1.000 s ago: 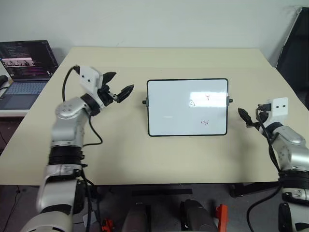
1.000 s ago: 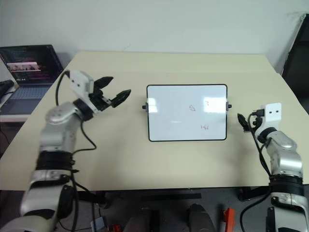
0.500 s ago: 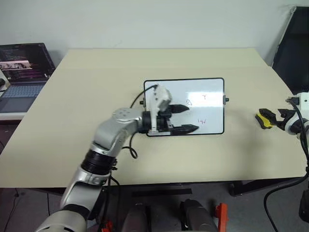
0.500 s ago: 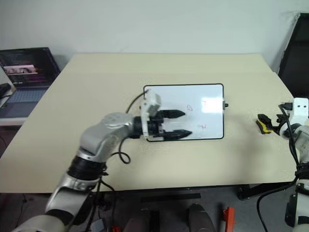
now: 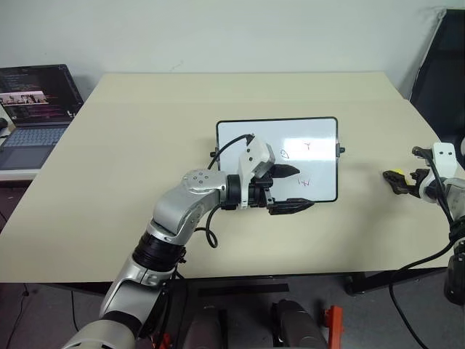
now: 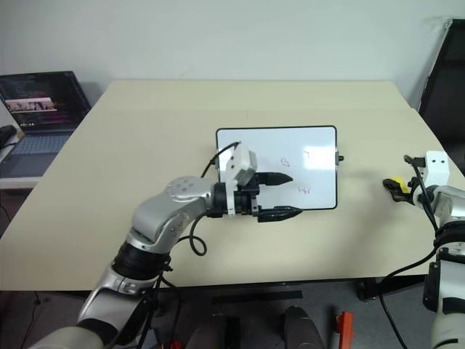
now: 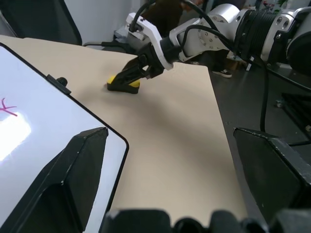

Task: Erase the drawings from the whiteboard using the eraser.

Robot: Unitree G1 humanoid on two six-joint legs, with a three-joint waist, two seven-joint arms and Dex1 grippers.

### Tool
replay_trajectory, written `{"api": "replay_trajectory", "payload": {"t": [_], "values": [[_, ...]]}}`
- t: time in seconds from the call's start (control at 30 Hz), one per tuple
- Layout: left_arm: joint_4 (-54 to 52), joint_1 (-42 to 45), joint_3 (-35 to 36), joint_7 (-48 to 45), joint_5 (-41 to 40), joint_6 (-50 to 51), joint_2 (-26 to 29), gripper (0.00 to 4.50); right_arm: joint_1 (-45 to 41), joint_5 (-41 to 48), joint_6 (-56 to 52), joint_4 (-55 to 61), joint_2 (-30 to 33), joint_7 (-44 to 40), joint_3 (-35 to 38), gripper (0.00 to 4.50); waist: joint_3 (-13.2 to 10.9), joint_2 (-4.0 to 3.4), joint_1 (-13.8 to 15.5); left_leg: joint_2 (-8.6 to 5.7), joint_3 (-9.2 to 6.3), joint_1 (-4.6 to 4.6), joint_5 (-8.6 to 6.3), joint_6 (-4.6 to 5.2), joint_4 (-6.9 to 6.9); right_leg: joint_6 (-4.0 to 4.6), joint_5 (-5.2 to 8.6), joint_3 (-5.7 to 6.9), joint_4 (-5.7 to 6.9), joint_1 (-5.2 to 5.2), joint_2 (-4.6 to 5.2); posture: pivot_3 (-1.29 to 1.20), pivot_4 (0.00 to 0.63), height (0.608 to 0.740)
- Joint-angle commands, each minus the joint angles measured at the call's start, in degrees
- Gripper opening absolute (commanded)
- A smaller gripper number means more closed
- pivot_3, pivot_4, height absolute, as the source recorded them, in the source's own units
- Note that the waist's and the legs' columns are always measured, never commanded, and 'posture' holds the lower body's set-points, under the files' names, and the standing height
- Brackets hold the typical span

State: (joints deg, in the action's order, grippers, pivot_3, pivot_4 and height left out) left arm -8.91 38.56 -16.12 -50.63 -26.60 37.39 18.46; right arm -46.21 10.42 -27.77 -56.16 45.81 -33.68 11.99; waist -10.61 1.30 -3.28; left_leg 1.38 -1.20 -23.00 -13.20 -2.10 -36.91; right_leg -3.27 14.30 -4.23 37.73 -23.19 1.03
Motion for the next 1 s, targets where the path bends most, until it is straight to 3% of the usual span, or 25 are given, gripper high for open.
{"api": "replay_trajectory", "payload": {"t": [0.03,0.23,0.27,0.33,0.57,0.6,0.83,1.0], "values": [[-3.2,0.0,0.7,0.3,-0.4,0.4,0.1,4.5,-2.3,-0.7,1.8,-1.5,1.1,-0.1,0.3,4.48,0.0,0.0,0.0,0.0,0.0,0.0,0.0,0.0,0.0,0.0,0.0,0.0,0.0,0.0,0.0,0.0,0.15,0.74],[-3.5,0.1,0.7,0.4,-0.3,0.7,0.1,4.5,-3.1,-1.2,2.3,-3.5,1.1,-0.2,0.6,4.48,0.0,0.0,-0.1,0.0,0.0,0.01,0.0,0.0,0.0,0.0,0.0,0.0,0.01,0.0,0.0,0.0,0.15,0.74],[-3.4,0.0,0.6,0.4,-0.1,0.5,0.2,4.5,-3.2,-1.3,2.4,-4.0,0.9,0.0,0.6,4.31,0.0,0.0,-0.1,0.0,0.0,0.0,0.0,0.0,0.0,0.0,0.0,0.0,0.01,0.0,0.0,0.0,0.15,0.74],[-3.3,0.1,0.4,0.3,0.2,0.3,0.3,4.5,-3.4,-1.5,2.3,-4.9,0.8,0.2,0.5,3.87,0.0,0.0,0.0,0.0,0.0,0.01,0.0,0.0,0.0,0.0,0.0,0.0,0.01,0.0,0.0,0.0,0.15,0.74],[-2.9,0.1,0.8,0.2,0.7,-0.3,0.3,4.5,-4.3,-2.2,1.7,-6.4,0.4,0.4,0.2,1.37,0.0,0.0,-0.1,0.0,0.0,0.01,0.0,0.0,0.0,0.0,0.0,0.0,0.01,0.0,0.0,0.0,0.15,0.74],[-2.8,0.1,0.9,0.3,0.8,-0.4,0.3,4.5,-4.4,-2.5,1.7,-6.6,0.4,0.5,0.1,1.22,0.0,0.0,-0.1,0.0,0.0,0.01,0.0,0.0,0.0,0.0,0.0,0.0,0.01,0.0,0.0,0.0,0.15,0.74],[-2.1,0.1,1.7,0.1,1.2,-1.3,0.8,4.5,-4.4,-2.6,1.6,-5.9,0.3,0.0,0.4,1.19,0.0,0.0,-0.1,0.0,0.0,0.01,0.0,0.0,0.0,0.0,0.0,0.0,0.01,0.0,0.0,0.0,0.15,0.74],[-1.5,0.1,4.6,-0.6,1.3,-2.8,3.9,4.5,-0.2,1.5,-4.5,12.9,1.7,-3.1,2.7,1.19,0.0,-0.04,-0.2,0.01,-0.02,0.01,0.0,0.0,0.01,0.0,0.0,0.0,0.02,-0.01,0.0,0.0,0.15,0.74]]}}
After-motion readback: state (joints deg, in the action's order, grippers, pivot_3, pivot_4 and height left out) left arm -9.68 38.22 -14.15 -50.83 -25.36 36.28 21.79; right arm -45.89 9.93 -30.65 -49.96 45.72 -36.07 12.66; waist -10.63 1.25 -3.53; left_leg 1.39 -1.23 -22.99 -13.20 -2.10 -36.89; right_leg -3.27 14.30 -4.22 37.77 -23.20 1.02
